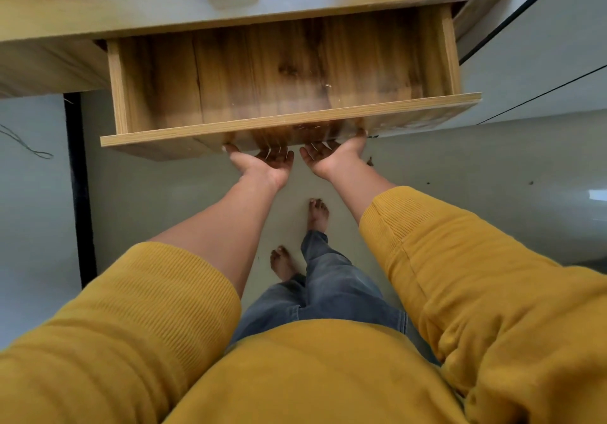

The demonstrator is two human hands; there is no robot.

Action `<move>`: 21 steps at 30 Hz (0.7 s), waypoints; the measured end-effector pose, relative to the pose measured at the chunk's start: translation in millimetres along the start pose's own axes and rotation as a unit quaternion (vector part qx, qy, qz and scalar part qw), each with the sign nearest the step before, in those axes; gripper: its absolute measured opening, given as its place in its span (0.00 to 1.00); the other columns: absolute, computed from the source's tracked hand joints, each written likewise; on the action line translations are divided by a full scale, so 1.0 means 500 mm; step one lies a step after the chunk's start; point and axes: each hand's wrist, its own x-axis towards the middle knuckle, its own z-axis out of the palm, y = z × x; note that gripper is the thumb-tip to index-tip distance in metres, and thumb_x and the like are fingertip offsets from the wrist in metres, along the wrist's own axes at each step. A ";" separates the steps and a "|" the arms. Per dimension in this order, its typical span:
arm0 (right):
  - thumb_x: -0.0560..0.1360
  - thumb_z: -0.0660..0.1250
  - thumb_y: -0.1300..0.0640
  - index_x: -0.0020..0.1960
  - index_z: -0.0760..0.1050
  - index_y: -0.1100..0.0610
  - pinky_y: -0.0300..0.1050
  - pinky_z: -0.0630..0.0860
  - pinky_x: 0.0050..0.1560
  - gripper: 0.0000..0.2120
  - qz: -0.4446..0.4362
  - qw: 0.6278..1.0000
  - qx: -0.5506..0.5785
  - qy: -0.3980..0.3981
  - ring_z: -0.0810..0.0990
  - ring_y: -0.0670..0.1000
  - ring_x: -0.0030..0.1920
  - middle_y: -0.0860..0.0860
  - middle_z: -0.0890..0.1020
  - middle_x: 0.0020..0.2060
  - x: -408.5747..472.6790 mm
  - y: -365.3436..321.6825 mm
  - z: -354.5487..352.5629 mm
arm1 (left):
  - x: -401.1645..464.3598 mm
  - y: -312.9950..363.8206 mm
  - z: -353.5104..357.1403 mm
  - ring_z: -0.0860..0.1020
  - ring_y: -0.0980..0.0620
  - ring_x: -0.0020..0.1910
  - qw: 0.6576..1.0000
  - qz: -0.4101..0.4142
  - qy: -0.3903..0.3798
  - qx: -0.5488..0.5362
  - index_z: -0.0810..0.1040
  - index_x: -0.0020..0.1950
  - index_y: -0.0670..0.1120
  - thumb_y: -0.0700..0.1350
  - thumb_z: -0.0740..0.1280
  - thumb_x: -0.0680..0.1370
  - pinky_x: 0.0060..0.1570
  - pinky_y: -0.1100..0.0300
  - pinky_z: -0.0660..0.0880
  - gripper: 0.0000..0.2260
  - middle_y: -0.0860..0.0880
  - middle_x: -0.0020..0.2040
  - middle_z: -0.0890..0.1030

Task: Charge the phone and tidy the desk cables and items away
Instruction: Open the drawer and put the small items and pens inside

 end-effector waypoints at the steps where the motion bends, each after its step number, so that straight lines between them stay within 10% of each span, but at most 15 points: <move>1: 0.78 0.55 0.26 0.70 0.75 0.57 0.62 0.74 0.64 0.39 0.000 1.000 0.000 0.002 0.80 0.62 0.61 0.62 0.81 0.62 -0.005 0.004 -0.009 | -0.005 -0.003 -0.009 0.80 0.40 0.66 1.000 -0.002 -0.002 0.002 0.73 0.72 0.38 0.75 0.55 0.80 0.76 0.40 0.68 0.42 0.38 0.66 0.81; 15: 0.79 0.57 0.28 0.68 0.75 0.59 0.63 0.74 0.68 0.36 -0.001 1.000 -0.008 -0.010 0.80 0.64 0.62 0.63 0.81 0.62 -0.074 0.050 -0.128 | -0.077 -0.042 -0.118 0.76 0.37 0.69 0.998 -0.015 -0.017 0.060 0.74 0.71 0.41 0.73 0.53 0.81 0.75 0.38 0.69 0.39 0.39 0.68 0.79; 21: 0.81 0.59 0.33 0.66 0.76 0.59 0.58 0.77 0.62 0.31 -0.035 0.993 -0.116 -0.016 0.81 0.64 0.60 0.63 0.81 0.61 -0.116 0.054 -0.180 | -0.126 -0.038 -0.158 0.78 0.36 0.66 0.960 -0.088 -0.045 0.264 0.70 0.75 0.36 0.58 0.54 0.87 0.73 0.41 0.72 0.28 0.36 0.69 0.78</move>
